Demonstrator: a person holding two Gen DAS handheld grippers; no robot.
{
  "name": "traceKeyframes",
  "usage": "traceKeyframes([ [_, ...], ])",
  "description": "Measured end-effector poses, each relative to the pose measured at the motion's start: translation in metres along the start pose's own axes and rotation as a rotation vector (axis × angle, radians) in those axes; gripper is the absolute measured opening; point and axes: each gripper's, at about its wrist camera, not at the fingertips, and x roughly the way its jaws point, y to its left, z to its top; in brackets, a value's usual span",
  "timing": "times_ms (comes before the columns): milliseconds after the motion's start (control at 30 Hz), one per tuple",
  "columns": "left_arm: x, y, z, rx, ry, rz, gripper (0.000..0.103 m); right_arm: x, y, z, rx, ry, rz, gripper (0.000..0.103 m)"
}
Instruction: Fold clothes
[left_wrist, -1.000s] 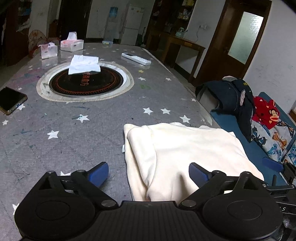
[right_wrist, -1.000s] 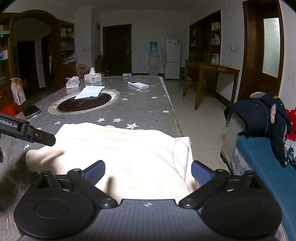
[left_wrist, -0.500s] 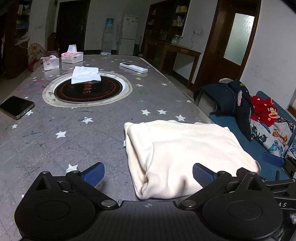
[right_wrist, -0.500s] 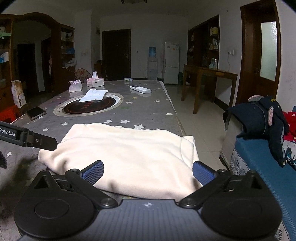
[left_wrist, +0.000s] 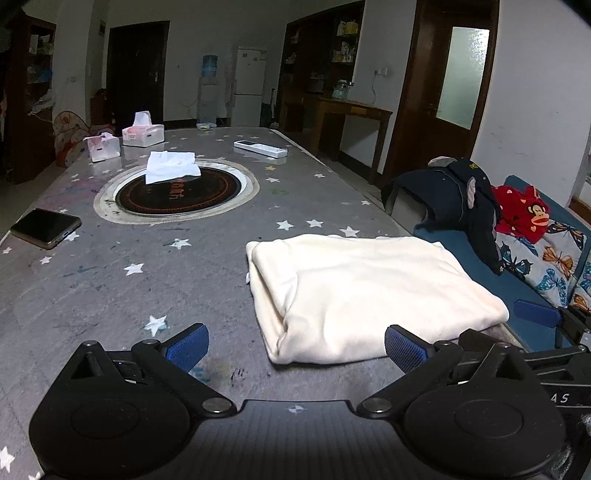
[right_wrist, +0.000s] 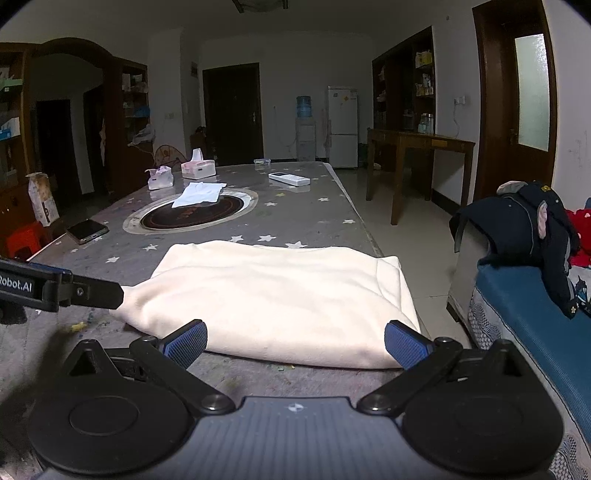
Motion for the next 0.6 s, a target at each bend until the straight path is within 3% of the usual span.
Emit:
traceKeyframes([
  [600, -0.015, 0.005, -0.026, -0.040, 0.023, 0.010, 0.103, -0.012, 0.007, -0.012, 0.057, 0.037, -0.001, 0.103],
])
